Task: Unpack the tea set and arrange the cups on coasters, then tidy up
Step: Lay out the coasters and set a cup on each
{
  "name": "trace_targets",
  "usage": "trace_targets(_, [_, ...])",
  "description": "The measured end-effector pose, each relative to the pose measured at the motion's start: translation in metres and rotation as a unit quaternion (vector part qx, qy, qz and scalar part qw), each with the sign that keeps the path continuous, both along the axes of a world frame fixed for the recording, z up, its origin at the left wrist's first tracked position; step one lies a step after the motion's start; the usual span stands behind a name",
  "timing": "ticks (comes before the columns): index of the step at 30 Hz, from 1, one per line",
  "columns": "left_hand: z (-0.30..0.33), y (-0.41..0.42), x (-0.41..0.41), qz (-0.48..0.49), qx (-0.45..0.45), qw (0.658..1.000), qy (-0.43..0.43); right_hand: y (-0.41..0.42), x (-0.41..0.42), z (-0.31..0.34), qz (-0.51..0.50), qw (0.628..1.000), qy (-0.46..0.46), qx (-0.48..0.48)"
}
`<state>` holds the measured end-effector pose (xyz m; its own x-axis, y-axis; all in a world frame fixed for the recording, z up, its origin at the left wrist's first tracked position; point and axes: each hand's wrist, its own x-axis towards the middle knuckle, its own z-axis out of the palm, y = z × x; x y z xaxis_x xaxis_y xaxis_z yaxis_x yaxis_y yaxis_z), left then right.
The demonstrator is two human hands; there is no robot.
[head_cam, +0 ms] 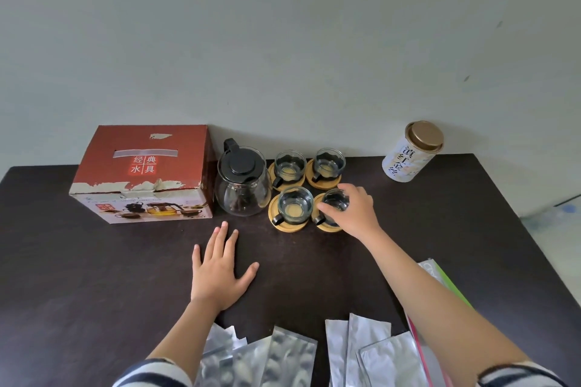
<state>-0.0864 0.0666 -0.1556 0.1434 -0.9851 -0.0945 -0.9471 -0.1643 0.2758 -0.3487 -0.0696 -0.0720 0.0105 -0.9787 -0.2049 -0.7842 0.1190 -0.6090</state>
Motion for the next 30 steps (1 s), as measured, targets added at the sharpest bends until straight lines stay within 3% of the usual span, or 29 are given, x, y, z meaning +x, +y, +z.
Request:
trace_targets(11, [0.022, -0.001, -0.02, 0.018, 0.056, 0.997, 0.048, 0.02, -0.032, 0.023, -0.02, 1.0, -0.013, -0.009])
trace_targets(18, [0.046, 0.019, -0.119, -0.038, -0.018, 0.995, 0.094, 0.029, -0.077, 0.041, -0.028, 0.999, -0.003, -0.03])
trace_targets(24, [0.059, -0.021, -0.212, -0.099, -0.004, 0.99, 0.104, 0.002, -0.136, 0.047, -0.032, 0.998, -0.025, -0.052])
trace_targets(30, [0.063, -0.091, -0.305, -0.073, -0.005, 0.982, 0.172, -0.047, -0.191, 0.047, -0.024, 0.995, -0.058, -0.075])
